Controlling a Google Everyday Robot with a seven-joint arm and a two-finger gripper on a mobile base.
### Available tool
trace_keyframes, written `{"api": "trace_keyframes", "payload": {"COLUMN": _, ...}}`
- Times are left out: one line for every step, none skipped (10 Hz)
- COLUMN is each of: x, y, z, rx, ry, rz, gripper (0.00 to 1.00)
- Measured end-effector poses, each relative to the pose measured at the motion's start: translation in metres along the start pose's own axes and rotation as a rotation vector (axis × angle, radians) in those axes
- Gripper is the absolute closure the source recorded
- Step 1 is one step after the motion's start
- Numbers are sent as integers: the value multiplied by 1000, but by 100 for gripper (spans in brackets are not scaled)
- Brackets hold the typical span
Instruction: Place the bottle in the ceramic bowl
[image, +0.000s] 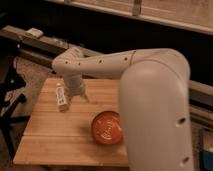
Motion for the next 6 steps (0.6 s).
{"api": "trace_keyframes", "payload": {"x": -25, "y": 16, "z": 9, "rx": -13, "ry": 4, "rz": -27, "gripper": 35}}
{"api": "trace_keyframes", "payload": {"x": -44, "y": 30, "z": 17, "rx": -25, "ry": 8, "rz": -52, "gripper": 35}}
{"api": "trace_keyframes", "payload": {"x": -58, "y": 41, "z": 24, "rx": -33, "ry": 10, "rz": -70, "gripper": 35}}
{"api": "trace_keyframes", "payload": {"x": -72, "y": 52, "z": 32, "rx": -40, "ry": 9, "rz": -92, "gripper": 35}}
{"api": "trace_keyframes", "payload": {"x": -88, "y": 64, "z": 48, "rx": -42, "ry": 7, "rz": -122, "gripper": 35}}
{"api": "trace_keyframes", "payload": {"x": -97, "y": 73, "z": 59, "rx": -43, "ry": 5, "rz": -147, "gripper": 35}}
